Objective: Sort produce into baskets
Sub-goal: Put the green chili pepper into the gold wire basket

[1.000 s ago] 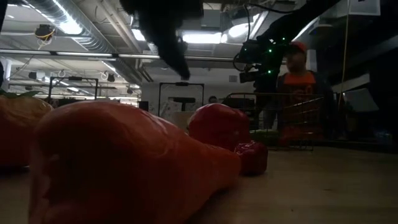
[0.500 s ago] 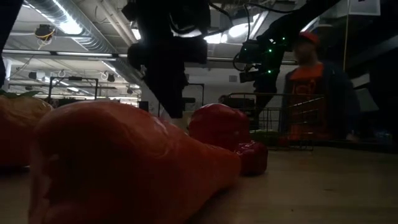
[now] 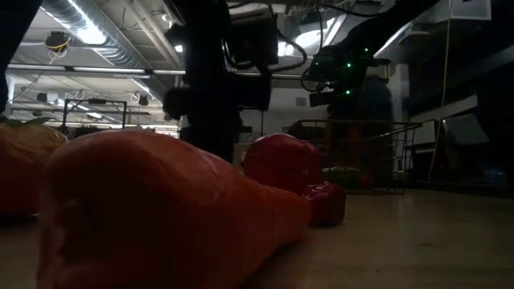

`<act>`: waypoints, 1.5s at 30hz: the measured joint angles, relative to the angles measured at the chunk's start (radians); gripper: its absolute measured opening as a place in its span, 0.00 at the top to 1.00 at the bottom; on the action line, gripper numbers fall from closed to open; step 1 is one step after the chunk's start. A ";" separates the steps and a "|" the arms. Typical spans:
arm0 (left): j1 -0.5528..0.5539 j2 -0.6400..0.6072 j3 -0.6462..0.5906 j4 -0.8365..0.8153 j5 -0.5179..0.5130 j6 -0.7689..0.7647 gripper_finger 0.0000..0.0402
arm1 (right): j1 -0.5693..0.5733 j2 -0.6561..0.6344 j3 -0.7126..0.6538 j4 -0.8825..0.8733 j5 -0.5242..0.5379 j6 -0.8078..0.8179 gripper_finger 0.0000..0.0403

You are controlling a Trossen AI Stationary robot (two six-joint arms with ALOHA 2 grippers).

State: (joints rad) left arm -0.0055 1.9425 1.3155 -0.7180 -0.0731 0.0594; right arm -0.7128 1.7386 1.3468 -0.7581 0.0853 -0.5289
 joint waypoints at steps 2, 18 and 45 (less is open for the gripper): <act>0.001 0.017 0.000 0.003 0.000 0.008 0.38 | 0.000 0.000 0.000 0.000 0.000 0.000 0.93; -0.001 0.057 0.001 -0.004 0.008 0.018 0.61 | 0.000 -0.057 0.000 -0.007 0.001 0.000 0.93; 0.029 -0.269 0.000 0.193 -0.019 -0.001 0.61 | 0.155 -0.526 0.001 -0.121 -0.176 0.231 0.93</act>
State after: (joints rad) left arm 0.0238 1.6737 1.3155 -0.5253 -0.0925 0.0588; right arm -0.5576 1.2124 1.3476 -0.8787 -0.0907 -0.2978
